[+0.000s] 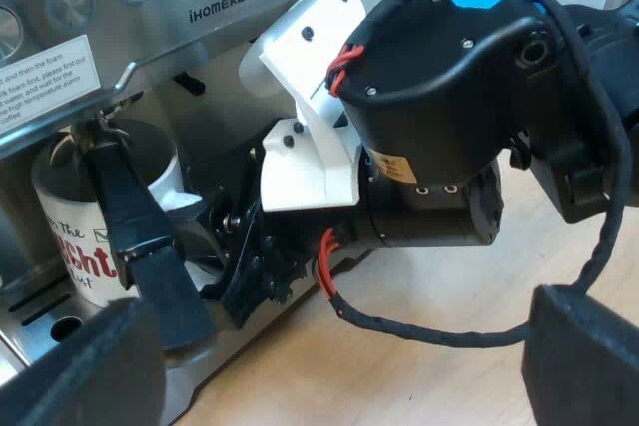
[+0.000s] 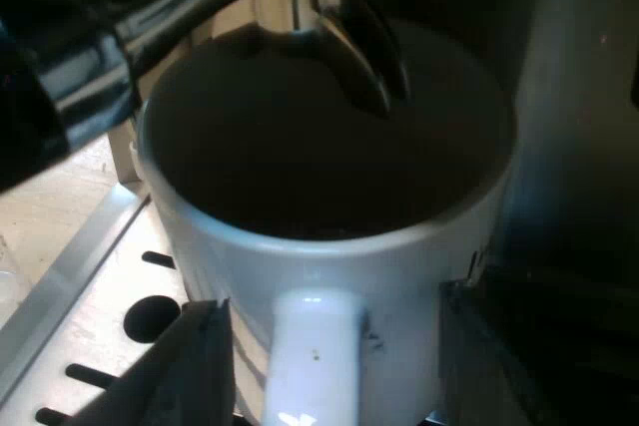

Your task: Place mug into machine

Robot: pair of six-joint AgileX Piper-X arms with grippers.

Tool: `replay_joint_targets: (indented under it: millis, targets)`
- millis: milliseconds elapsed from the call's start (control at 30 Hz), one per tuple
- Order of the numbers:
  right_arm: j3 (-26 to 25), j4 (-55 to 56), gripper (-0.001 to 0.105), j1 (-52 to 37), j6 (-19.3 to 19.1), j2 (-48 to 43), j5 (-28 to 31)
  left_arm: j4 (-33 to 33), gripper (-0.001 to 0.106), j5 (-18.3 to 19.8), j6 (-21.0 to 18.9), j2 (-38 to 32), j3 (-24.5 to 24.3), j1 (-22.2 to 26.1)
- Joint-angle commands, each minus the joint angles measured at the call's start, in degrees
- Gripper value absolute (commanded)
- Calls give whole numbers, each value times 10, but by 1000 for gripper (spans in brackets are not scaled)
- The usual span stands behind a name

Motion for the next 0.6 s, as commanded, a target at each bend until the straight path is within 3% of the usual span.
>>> replay_joint_targets:
  millis: [33,267,433,600]
  targets:
    - [-4,-8,49,1,-7,-13,2,-3,79,3,-4,-1,0,-2]
    - [-4,18,49,18,-2,-38,7,-3,79,3,-4,-1,0,-2]
    - [-4,100,49,18,38,-63,23,-3,79,3,-4,-1,0,-2]
    - [-3,158,48,18,46,-90,76,-3,79,3,-4,-1,0,-2]
